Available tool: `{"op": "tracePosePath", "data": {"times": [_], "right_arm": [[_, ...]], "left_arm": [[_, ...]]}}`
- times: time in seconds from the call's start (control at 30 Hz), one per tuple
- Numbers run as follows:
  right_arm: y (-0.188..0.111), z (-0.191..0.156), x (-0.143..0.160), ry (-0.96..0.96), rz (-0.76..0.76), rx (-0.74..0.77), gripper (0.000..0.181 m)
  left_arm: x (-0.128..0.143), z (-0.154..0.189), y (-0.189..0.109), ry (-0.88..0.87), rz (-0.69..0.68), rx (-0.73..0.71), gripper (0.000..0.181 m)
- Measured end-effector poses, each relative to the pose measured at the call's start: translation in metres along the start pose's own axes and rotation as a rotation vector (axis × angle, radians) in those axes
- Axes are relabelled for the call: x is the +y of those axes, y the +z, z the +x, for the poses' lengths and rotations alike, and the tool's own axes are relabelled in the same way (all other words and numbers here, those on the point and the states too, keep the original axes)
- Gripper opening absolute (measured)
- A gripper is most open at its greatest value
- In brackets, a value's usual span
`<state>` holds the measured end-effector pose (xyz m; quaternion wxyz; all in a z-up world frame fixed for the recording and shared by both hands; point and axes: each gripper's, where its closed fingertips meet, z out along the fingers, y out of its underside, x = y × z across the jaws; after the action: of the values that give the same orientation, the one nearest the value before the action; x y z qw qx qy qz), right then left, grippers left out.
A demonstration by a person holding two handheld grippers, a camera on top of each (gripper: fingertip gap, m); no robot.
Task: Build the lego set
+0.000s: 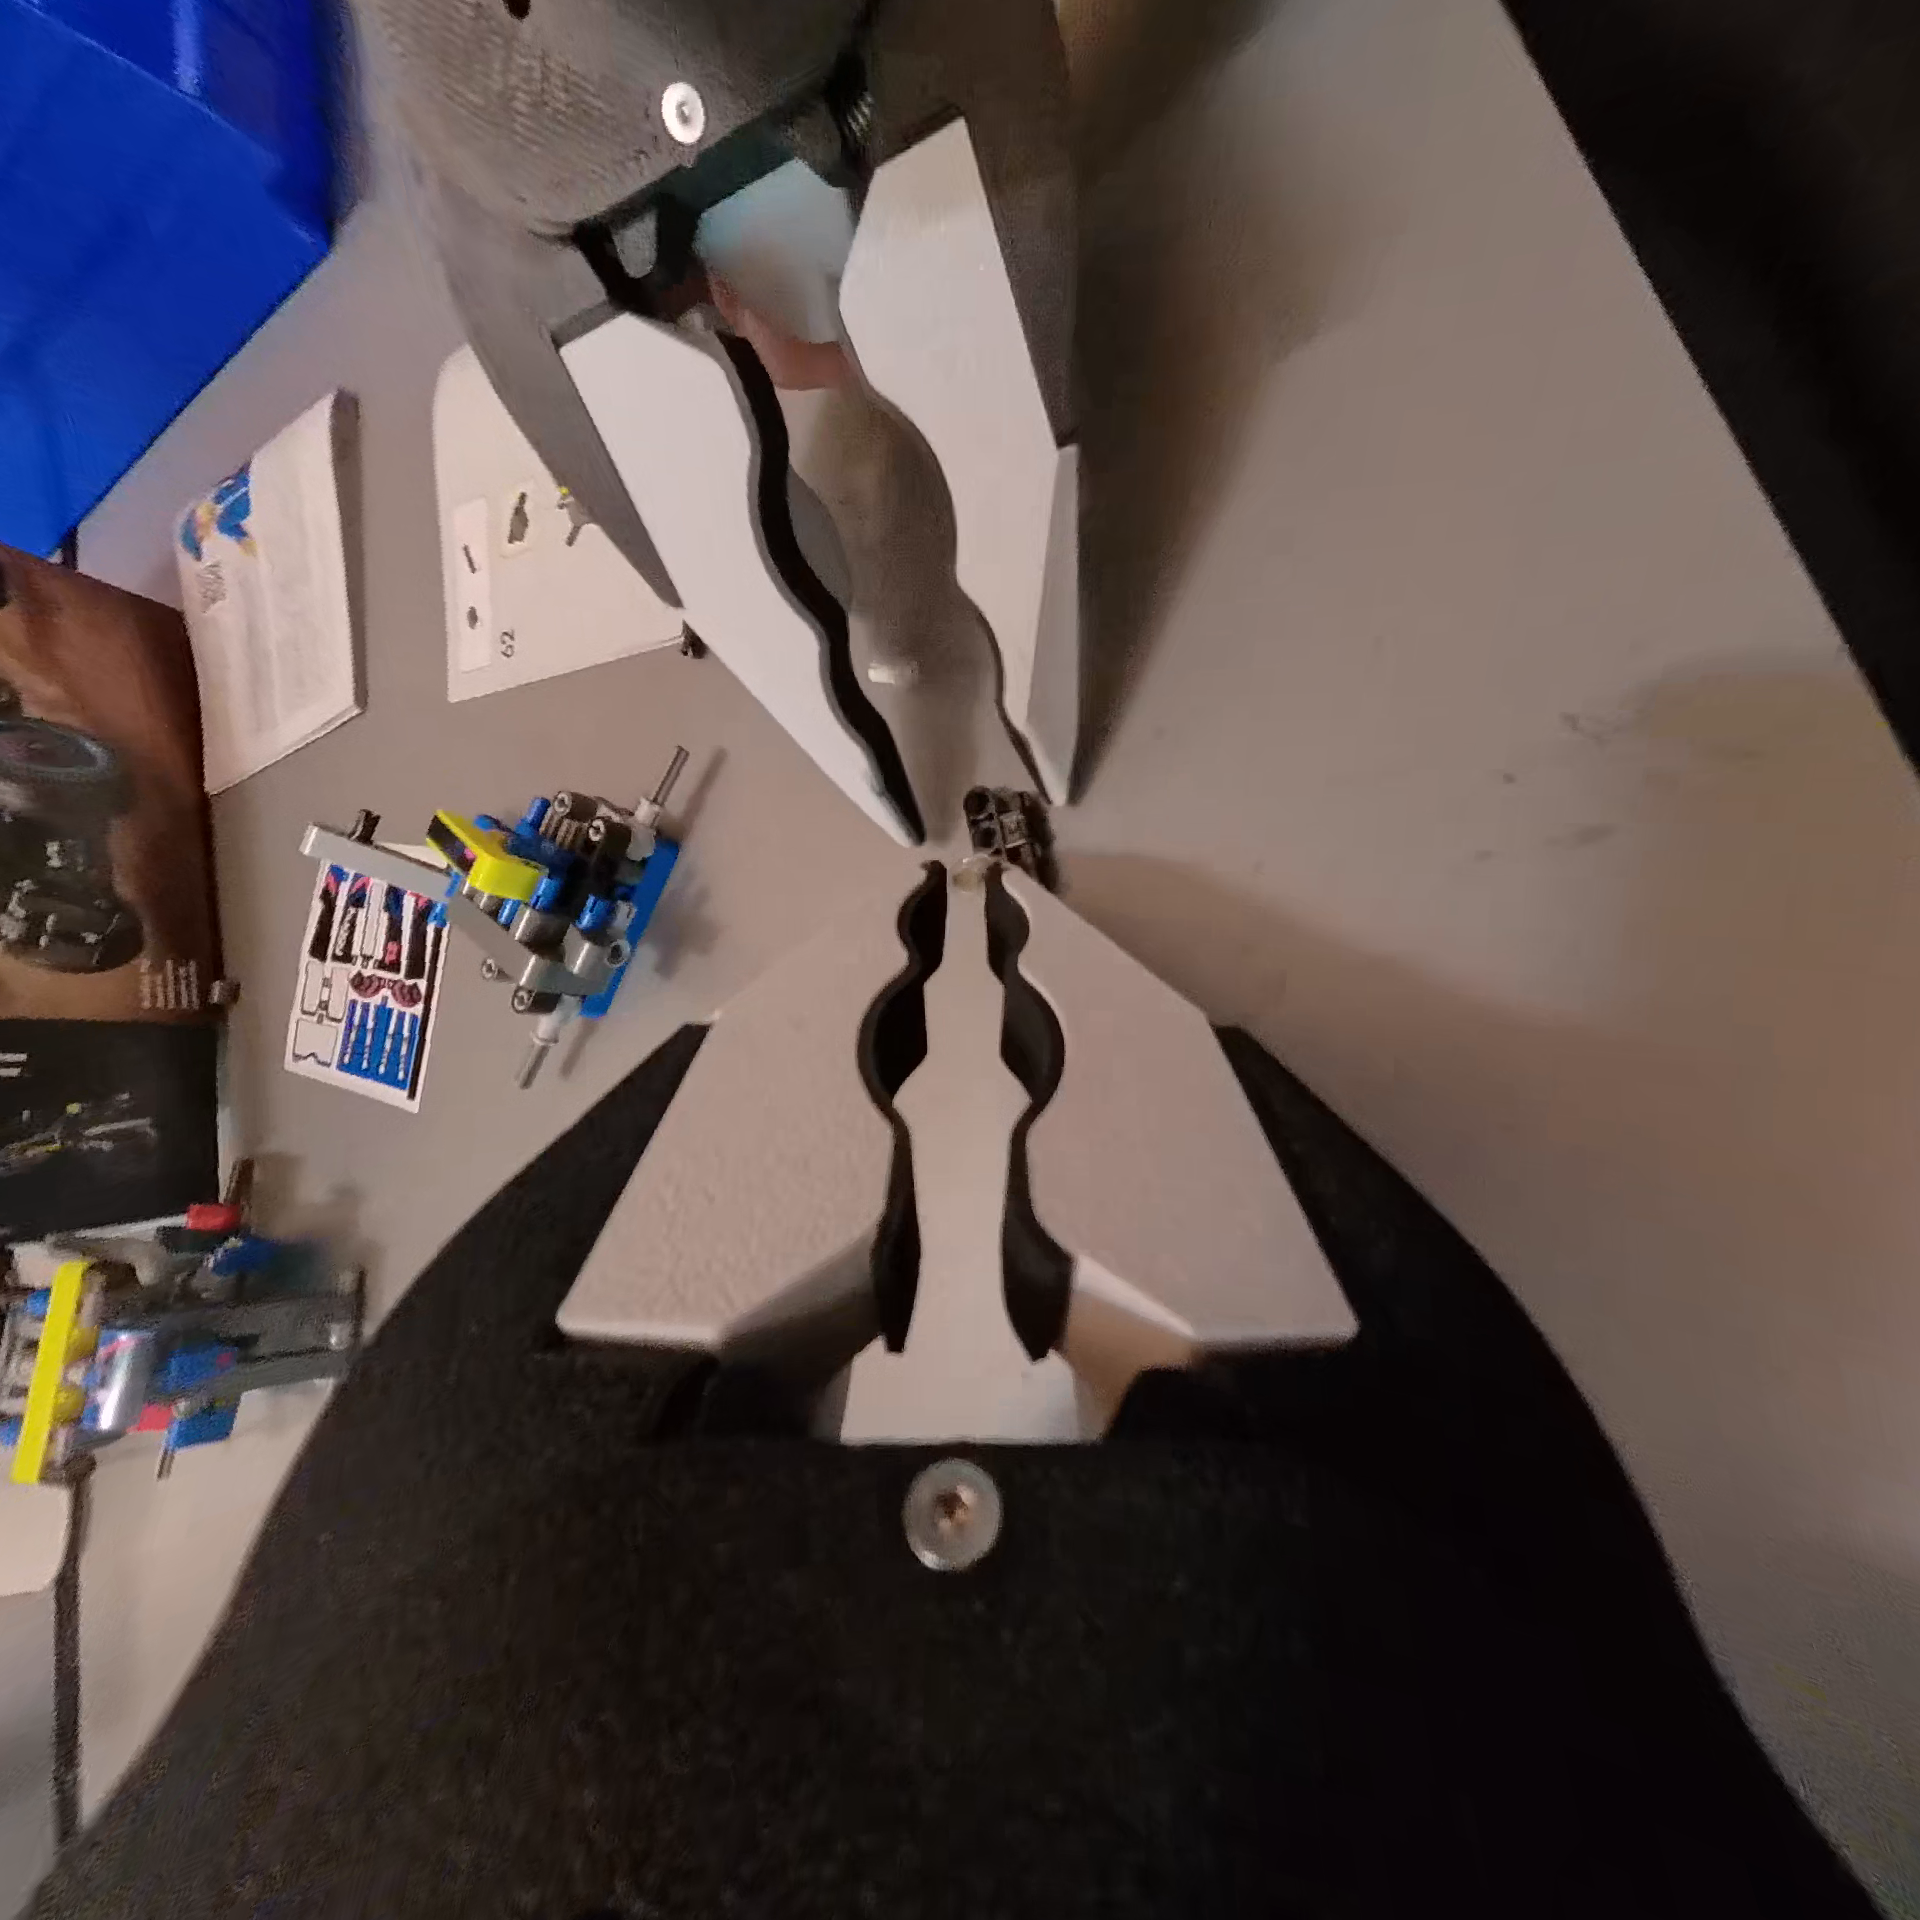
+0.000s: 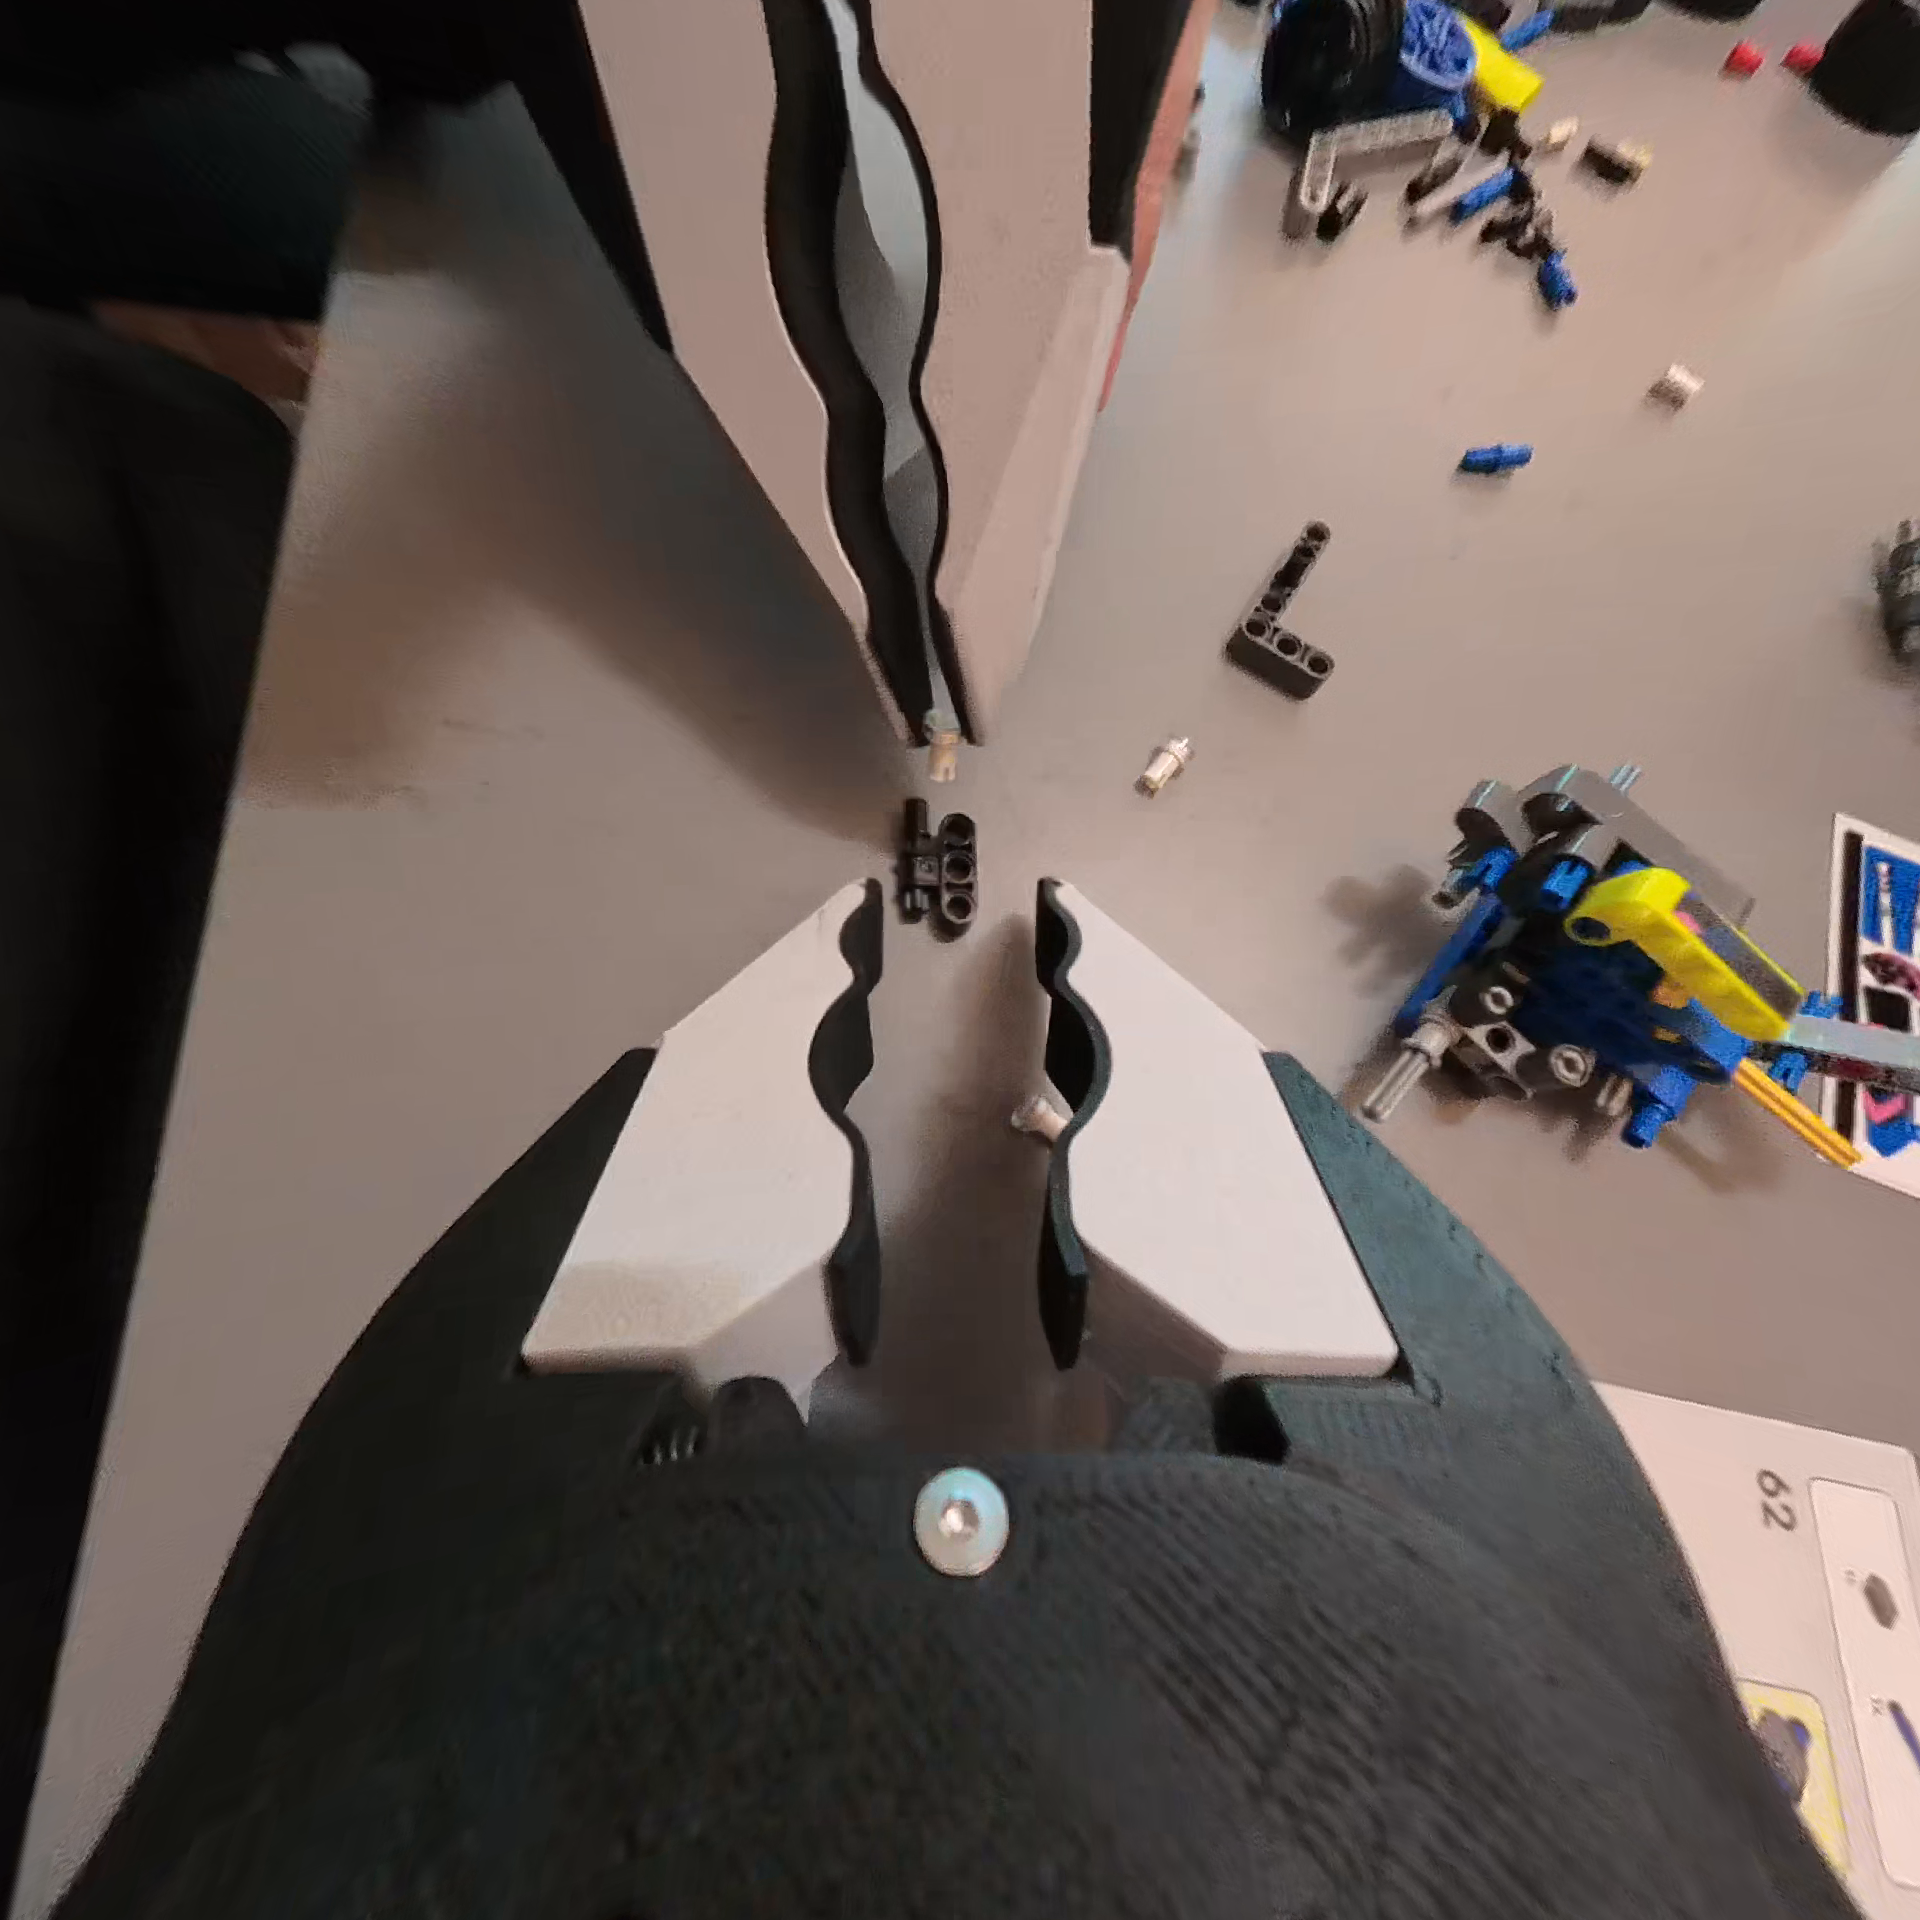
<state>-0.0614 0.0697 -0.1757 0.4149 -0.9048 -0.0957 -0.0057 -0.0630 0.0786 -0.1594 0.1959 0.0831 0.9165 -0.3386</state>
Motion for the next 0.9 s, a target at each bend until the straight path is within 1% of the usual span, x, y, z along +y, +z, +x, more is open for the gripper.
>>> {"op": "tracePosePath", "data": {"times": [0.03, 0.1, 0.17, 0.2, 0.37, 0.53, 0.67, 0.77, 0.83, 0.9], "right_arm": [[0.003, 0.0, 0.002, -0.002, -0.009, 0.007, 0.027], [0.007, -0.004, -0.001, 0.009, 0.014, -0.015, 0.025], [0.009, -0.006, 0.0, 0.012, 0.01, -0.034, 0.016], [0.009, -0.006, 0.0, 0.013, 0.009, -0.037, 0.014], [0.009, -0.006, 0.0, 0.036, 0.007, -0.053, 0.014], [0.009, -0.006, 0.001, 0.046, 0.005, -0.06, 0.014], [0.009, -0.006, 0.001, 0.053, 0.005, -0.066, 0.014], [0.009, -0.006, 0.001, 0.053, 0.004, -0.066, 0.014], [0.009, -0.006, 0.001, 0.056, 0.004, -0.068, 0.014], [0.01, -0.006, 0.001, 0.057, 0.004, -0.068, 0.015]], "left_arm": [[0.002, -0.001, 0.002, 0.018, -0.017, 0.012, 0.004], [0.003, -0.001, 0.005, 0.044, -0.035, 0.036, 0.004], [0.003, -0.001, 0.007, 0.067, -0.048, 0.053, 0.004], [0.004, -0.002, 0.008, 0.079, -0.059, 0.054, 0.004], [0.005, 0.001, 0.012, 0.103, -0.077, 0.098, 0.004], [0.008, 0.004, 0.013, 0.134, -0.112, 0.113, 0.004], [0.009, 0.003, 0.013, 0.209, -0.186, 0.112, 0.004], [0.006, 0.004, 0.014, 0.275, -0.237, 0.111, 0.004], [0.007, 0.003, 0.014, 0.283, -0.274, 0.126, 0.004], [0.007, 0.003, 0.014, 0.274, -0.271, 0.137, 0.004]]}}
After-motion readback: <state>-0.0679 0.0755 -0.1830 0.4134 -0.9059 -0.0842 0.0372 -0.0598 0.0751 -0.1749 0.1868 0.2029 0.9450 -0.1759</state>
